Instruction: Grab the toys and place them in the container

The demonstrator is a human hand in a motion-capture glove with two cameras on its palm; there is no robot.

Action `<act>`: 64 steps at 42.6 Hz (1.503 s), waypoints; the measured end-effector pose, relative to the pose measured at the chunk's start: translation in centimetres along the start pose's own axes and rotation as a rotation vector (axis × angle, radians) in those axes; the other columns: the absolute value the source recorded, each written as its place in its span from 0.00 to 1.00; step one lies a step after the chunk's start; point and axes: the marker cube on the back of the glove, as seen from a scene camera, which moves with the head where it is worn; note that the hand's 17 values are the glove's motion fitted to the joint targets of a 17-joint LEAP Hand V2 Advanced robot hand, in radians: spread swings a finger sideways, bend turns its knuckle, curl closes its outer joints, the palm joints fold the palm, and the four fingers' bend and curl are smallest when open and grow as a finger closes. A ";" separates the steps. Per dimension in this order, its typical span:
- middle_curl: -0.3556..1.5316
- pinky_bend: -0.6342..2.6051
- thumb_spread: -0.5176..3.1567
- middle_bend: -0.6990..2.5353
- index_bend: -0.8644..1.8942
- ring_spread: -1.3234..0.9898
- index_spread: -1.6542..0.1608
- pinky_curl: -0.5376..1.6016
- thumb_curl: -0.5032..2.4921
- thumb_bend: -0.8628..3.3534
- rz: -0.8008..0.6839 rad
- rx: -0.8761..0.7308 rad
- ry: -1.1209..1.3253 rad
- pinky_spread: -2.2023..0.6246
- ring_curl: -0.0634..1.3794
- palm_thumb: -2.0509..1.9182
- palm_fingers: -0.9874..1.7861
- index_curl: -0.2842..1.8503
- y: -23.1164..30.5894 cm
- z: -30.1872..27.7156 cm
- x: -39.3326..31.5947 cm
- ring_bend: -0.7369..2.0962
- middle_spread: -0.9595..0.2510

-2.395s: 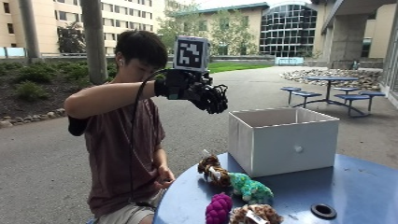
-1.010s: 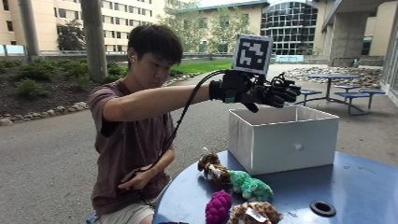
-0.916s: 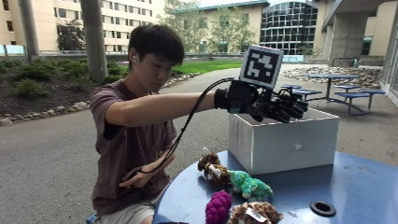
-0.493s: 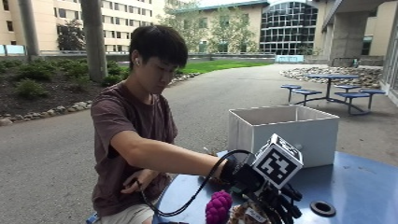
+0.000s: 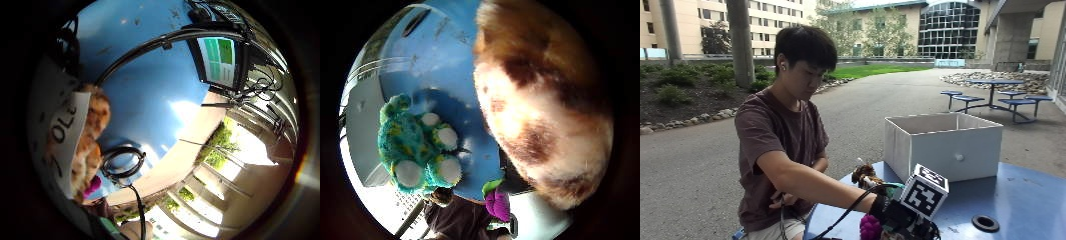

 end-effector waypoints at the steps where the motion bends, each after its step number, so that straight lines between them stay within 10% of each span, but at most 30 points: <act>1: 0.45 0.41 0.57 0.52 0.49 0.43 0.80 0.40 0.34 0.31 -0.011 0.015 -0.027 0.63 0.39 0.72 0.88 0.20 -0.1 0.0 0.1 0.64 0.64; 13: 0.46 0.44 0.54 0.53 0.73 0.43 0.84 0.44 0.42 0.33 -0.049 0.117 -0.217 0.62 0.42 0.77 0.88 0.33 0.5 -4.5 0.3 0.69 0.63; 39: 0.55 0.58 0.33 0.59 0.62 0.44 0.76 0.54 0.48 0.21 -0.232 0.534 -0.129 0.64 0.50 0.66 0.72 0.36 17.6 -38.9 -16.6 0.79 0.64; 45: 0.56 0.58 0.31 0.59 0.61 0.44 0.75 0.55 0.48 0.21 -0.157 0.557 -0.128 0.64 0.50 0.66 0.71 0.38 16.6 -41.2 -21.7 0.79 0.64; 53: 0.57 0.59 0.30 0.59 0.59 0.44 0.74 0.55 0.49 0.20 -0.472 0.629 -0.092 0.64 0.50 0.67 0.70 0.41 14.3 -41.1 -35.3 0.80 0.64; 61: 0.58 0.60 0.30 0.58 0.55 0.45 0.74 0.55 0.50 0.20 -0.479 0.330 -0.073 0.64 0.50 0.67 0.66 0.44 9.4 -34.5 -45.3 0.82 0.62; 64: 0.54 0.63 0.37 0.49 0.36 0.45 0.77 0.56 0.46 0.18 -0.487 0.176 -0.054 0.65 0.49 0.61 0.37 0.38 8.9 -32.6 -48.7 0.81 0.62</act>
